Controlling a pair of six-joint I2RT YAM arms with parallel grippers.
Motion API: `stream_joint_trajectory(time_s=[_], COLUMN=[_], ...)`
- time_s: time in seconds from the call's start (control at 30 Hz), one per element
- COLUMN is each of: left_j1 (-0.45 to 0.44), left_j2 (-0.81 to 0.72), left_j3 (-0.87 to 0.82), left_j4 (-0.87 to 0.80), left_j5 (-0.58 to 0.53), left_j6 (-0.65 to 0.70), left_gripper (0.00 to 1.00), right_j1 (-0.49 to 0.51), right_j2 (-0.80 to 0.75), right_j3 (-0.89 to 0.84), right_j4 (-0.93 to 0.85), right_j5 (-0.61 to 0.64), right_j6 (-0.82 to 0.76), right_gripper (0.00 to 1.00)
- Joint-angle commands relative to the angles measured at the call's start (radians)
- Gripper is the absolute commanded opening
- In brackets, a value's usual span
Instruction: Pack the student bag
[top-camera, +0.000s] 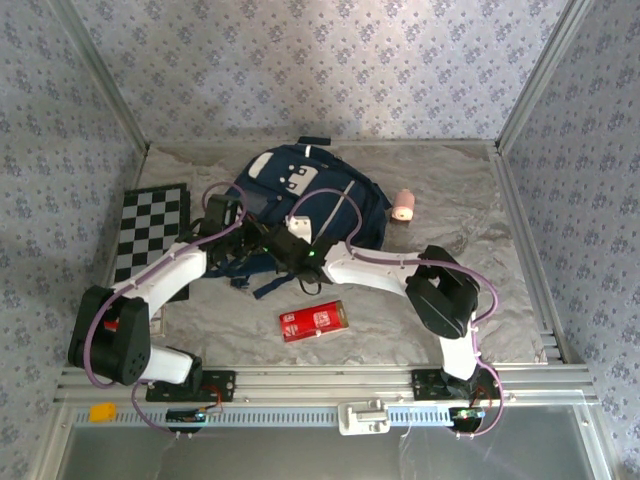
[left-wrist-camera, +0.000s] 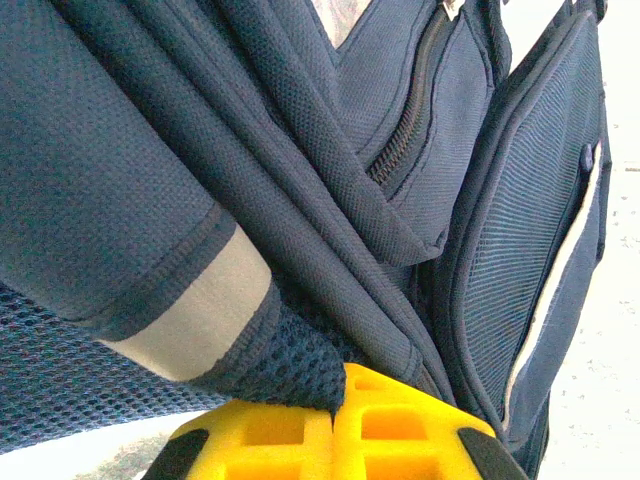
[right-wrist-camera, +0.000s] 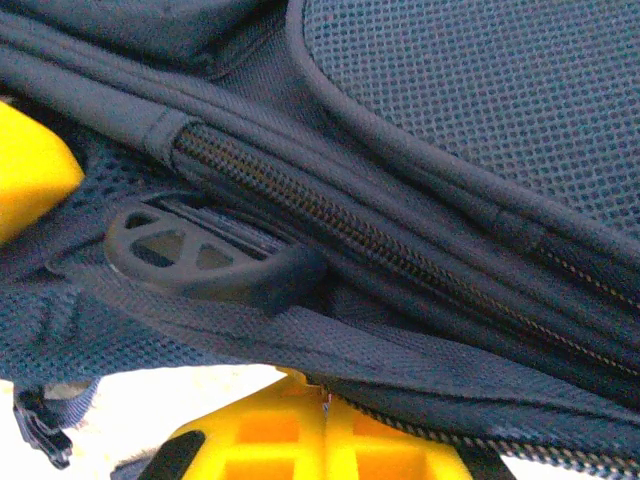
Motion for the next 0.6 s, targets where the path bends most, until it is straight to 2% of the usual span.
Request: stream_joint_trajectory(time_s=[0.0,0.43,0.57], left_j1=[0.031,0.072,0.063], left_j2=[-0.008,0.011,0.011], left_j3=[0.069,0.11,0.104], left_j4=[0.017,0.007,0.032], left_j5=[0.046,0.058,0.084], left_j6=[0.039,0.053,0.025], left_gripper=[0.0,0.0,0.0], right_j1=[0.002,-0.01,-0.006], right_j2=[-0.055,-0.178,-0.169], right_j3=[-0.03,-0.178,-0.137], right_j4=[-0.017,-0.048,-0.029], right_j5=[-0.026,-0.06,-0.085], right_j6=[-0.042,-0.104,-0.153], right_gripper=[0.0,0.0,0.0])
